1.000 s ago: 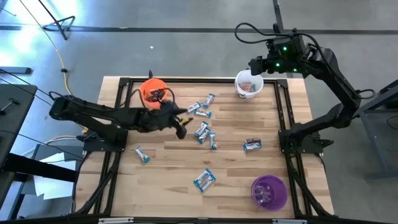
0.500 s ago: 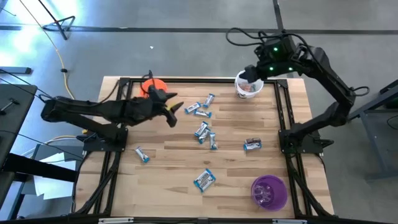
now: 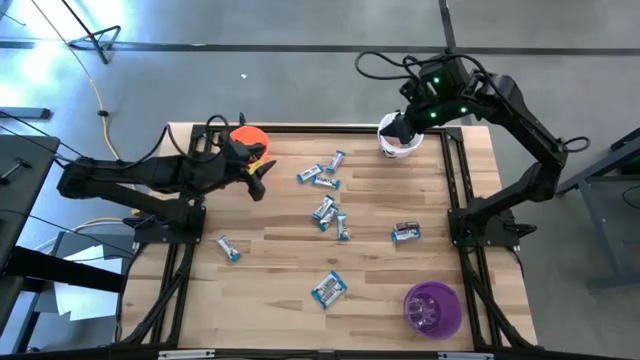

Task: Sort candy
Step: Put the brown chocolate into the orange bucket

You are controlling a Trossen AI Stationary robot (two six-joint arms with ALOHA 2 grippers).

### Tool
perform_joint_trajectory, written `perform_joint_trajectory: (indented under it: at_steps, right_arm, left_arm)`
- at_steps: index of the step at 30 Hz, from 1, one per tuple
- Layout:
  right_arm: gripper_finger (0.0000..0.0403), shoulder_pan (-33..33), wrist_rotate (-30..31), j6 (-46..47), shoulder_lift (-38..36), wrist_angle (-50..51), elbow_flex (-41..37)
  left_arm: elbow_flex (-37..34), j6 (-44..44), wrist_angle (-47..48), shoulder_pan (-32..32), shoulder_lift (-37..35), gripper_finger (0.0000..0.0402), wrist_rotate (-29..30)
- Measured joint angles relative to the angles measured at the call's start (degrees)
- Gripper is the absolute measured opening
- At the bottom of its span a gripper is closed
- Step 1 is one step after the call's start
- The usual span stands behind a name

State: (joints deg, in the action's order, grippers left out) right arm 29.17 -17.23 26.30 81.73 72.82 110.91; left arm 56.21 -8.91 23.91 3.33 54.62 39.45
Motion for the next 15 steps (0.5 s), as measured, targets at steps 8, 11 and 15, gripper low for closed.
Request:
perform_joint_trajectory:
  at_steps: [8, 11, 15]
  right_arm:
    - [0.0149, 0.1, 5.0, 3.4, 0.0, 0.3, 0.0]
    - [0.0149, 0.1, 4.8, -0.1, 0.0, -0.1, 0.0]
    - [0.0149, 0.1, 6.2, -4.2, 0.5, 0.3, 0.0]
  left_arm:
    - [0.0, -0.4, 0.8, 0.0, -0.3, 0.0213, 1.9]
    - [0.0, -0.4, 0.8, 0.0, -0.3, 0.0213, 2.0]
    - [0.0, -0.4, 0.8, 0.0, -0.2, 0.0213, 2.9]
